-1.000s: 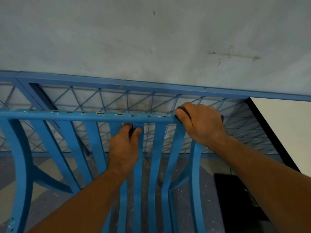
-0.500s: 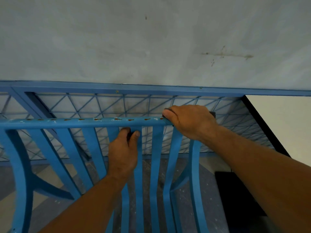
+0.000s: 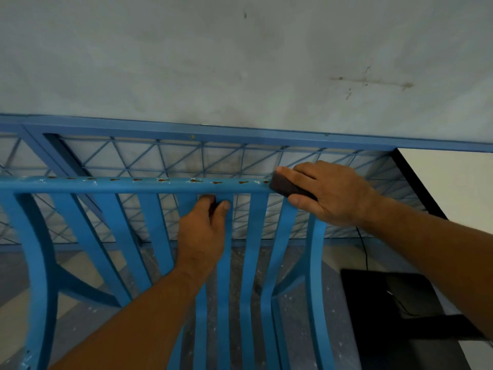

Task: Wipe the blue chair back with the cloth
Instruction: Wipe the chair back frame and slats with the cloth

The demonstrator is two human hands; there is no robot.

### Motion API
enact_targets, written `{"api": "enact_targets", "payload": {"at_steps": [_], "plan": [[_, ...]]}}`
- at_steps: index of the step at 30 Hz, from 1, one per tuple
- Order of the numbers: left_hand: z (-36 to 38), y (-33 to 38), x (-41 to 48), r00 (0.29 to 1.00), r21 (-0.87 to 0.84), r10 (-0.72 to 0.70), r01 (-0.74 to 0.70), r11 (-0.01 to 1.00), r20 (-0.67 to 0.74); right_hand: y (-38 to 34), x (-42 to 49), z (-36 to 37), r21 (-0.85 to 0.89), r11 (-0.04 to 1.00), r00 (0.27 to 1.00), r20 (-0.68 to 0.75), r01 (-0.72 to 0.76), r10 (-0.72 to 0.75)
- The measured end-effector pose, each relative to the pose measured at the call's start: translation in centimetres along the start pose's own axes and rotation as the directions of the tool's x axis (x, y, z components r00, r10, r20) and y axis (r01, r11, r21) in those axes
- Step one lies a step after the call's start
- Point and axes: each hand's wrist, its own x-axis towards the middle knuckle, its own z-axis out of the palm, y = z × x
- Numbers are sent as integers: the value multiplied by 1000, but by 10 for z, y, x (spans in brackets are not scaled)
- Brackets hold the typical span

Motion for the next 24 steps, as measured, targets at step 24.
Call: {"api": "enact_targets", "payload": {"at_steps": [24], "plan": [[0, -4, 3, 1000, 37, -8, 7, 999, 22, -38, 4, 13, 2, 998, 986, -154, -69, 69]]}}
